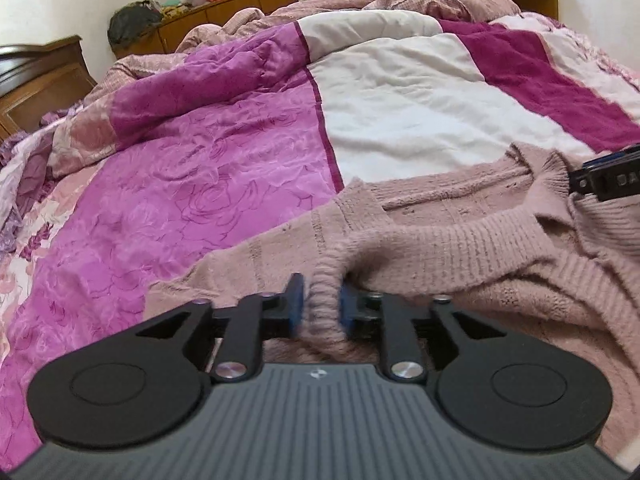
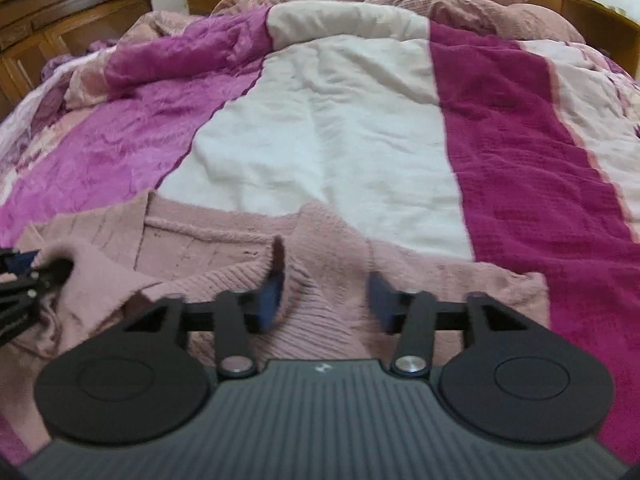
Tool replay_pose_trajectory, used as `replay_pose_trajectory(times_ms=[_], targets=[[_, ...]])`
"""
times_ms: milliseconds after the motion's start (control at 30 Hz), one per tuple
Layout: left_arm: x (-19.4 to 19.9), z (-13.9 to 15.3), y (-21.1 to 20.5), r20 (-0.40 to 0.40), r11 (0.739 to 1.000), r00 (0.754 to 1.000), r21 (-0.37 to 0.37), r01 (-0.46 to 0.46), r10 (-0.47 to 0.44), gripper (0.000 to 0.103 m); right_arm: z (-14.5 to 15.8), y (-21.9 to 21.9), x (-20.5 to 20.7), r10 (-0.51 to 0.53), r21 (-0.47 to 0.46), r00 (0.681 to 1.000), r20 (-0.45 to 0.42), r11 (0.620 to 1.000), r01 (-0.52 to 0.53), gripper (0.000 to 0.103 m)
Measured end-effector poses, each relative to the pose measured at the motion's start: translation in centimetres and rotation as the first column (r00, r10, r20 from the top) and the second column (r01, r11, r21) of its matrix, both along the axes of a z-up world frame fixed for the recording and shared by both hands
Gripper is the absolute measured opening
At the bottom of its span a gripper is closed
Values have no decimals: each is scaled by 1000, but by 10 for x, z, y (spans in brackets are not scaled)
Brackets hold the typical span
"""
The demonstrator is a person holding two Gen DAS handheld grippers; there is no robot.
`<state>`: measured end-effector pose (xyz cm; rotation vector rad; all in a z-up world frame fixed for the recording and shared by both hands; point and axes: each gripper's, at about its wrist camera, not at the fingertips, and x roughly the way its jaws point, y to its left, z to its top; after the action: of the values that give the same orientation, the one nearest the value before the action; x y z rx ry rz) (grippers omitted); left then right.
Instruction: Fold small clothes
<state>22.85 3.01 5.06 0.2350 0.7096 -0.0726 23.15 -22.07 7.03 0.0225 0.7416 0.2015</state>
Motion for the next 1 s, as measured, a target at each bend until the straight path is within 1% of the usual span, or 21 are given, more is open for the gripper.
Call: replay_pose_trajectory(times_ms=[33,100,133,300,367,433,533,667,767,900,1000], targets=[[-4,5,5,-1,1000,1000,-14,-4,4,48,6,-3,-4,5,5,1000,11,1000,-5,55],[-16,16,14,6,999,1000,-39,-5,6,60,17,-10,-19,14,8,999,34,1000,-14,55],[-22,21,18,9,999,1000,-49,-2,2,63,22,-13,-27,21,7,999,40,1000,-22,55],[-53,43,38,3,996,1000,-91,21,-21,65,38,-21,-66,99,-7,994,52,995,-98,55],[-64,46,40,-9,996,999,-84,43,-44,65,41,-19,-82,140,-14,989,54,990,-139,55],[-74,47,38,-12,995,997,-60,79,-80,65,41,-15,-96,186,-27,981,48,982,-184,55],[-84,43,29,-21,989,989,-8,146,-146,65,39,-8,-115,251,-57,967,36,967,-249,55],[-87,30,18,-42,979,978,25,203,-202,65,36,0,-134,325,-118,945,31,940,-319,55],[-83,21,11,-52,975,976,50,215,-213,65,30,5,-140,372,-159,928,9,917,-366,56],[-75,12,9,-62,977,978,67,204,-200,65,22,13,-141,395,-230,919,-1,894,-384,55],[-69,6,9,-63,978,980,78,195,-191,65,14,18,-135,407,-240,913,-9,886,-397,55]])
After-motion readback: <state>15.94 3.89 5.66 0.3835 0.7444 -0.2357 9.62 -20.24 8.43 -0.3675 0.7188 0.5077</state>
